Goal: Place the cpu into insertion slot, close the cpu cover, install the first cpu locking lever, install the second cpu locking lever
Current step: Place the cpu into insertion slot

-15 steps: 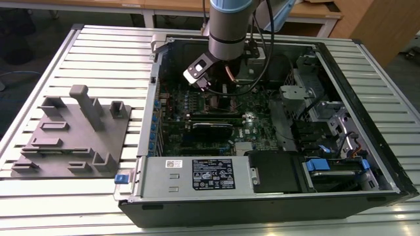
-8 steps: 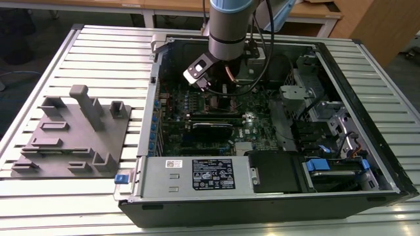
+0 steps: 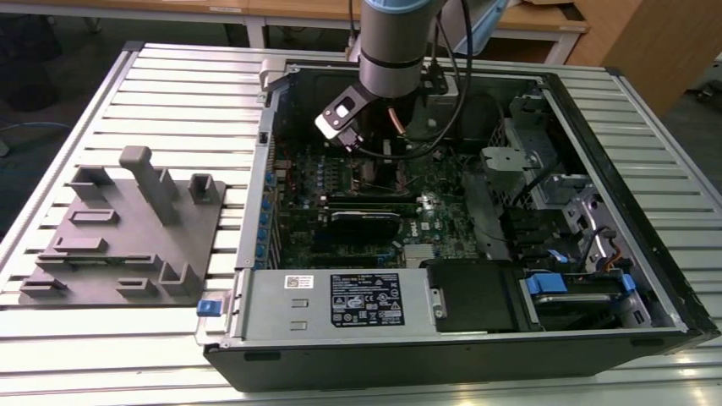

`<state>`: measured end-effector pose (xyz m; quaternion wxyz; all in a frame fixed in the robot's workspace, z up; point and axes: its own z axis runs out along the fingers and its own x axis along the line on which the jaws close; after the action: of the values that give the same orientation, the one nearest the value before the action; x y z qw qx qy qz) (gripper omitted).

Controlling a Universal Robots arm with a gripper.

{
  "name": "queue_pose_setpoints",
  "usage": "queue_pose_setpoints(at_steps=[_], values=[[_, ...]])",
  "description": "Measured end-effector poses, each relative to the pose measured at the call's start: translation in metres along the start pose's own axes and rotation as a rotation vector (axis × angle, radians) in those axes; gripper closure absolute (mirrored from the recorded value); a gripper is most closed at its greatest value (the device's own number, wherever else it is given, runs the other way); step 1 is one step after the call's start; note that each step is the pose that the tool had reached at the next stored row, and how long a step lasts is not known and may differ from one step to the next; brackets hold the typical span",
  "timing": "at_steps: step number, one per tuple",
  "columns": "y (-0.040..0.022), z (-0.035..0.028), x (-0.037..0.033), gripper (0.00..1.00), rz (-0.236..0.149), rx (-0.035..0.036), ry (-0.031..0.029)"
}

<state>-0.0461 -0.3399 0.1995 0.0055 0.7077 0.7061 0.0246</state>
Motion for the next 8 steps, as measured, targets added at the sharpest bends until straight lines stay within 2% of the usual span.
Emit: queue_pose_setpoints(at_steps=[4,8], values=[[0.0,0.0002,-0.0001,0.45,0.0,0.0003,-0.0005],[-0.0002,0.0031,-0.0002,0.45,0.0,0.0001,0.0001]])
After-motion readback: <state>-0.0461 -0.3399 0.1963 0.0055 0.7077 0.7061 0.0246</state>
